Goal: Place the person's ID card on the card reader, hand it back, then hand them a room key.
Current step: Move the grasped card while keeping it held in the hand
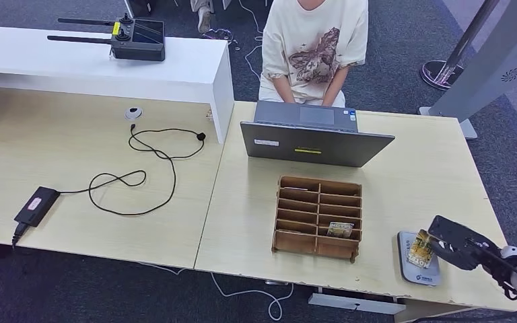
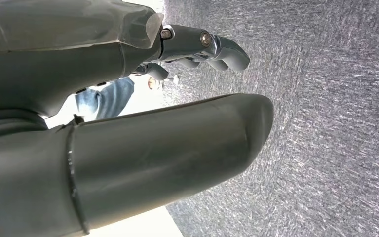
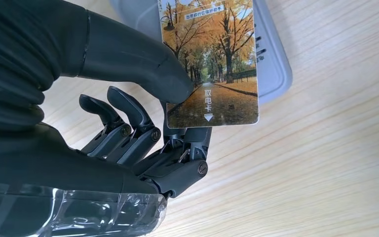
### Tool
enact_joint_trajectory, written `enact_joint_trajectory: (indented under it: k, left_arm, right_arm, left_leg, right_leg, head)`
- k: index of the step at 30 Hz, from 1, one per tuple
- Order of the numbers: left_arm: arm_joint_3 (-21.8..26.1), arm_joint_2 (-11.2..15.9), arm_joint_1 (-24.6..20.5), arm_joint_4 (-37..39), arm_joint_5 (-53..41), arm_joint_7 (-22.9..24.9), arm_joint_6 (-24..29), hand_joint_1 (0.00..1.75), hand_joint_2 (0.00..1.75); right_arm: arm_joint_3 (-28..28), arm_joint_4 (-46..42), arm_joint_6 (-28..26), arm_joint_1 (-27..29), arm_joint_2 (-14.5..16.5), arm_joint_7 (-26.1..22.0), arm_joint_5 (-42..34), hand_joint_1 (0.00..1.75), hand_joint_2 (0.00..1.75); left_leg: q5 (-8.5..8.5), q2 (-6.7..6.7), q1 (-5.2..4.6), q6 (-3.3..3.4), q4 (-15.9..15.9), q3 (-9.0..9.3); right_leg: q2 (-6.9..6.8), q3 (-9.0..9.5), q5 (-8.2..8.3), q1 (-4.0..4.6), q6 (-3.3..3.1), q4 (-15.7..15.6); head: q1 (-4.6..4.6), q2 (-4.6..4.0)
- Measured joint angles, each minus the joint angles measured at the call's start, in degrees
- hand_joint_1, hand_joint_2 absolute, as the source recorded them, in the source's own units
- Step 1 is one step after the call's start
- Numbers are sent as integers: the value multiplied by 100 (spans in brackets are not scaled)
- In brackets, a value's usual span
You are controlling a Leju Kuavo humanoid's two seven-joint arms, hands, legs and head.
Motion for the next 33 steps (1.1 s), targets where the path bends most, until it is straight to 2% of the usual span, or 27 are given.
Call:
enact_joint_trajectory:
  k: [16,22,27,33]
  left_arm:
    - [33,0,-1,0,34,-1,-34,0,0]
    - [88,-5,-5,0,37,-2,-49,0,0]
    - [120,-11,-14,0,30,-6,-52,0,0]
    - [120,-19,-18,0,3,-21,-52,0,0]
  right_arm:
    - [-859,-623,650,306,-98,-561,-818,175,175]
    - [-1082,-736,914,168,-44,-1067,-1076,175,175]
    - [-1233,-888,1162,-72,72,-1310,-1331,175,175]
    - [-1393,-1319,1209,-299,255,-1346,-1718,175,175]
  left_leg:
    - [0,1,0,0,0,-1]
    - [0,1,0,0,0,-1]
    - [1,1,0,0,0,-1]
    - [1,2,0,0,0,-1]
  right_leg:
    - [1,1,0,0,0,0]
    - [1,1,0,0,0,1]
    - [1,1,0,0,0,1]
    - [2,1,0,1,0,3]
  head:
    - [0,0]
    - [0,0]
    - [0,-1]
    - [0,0]
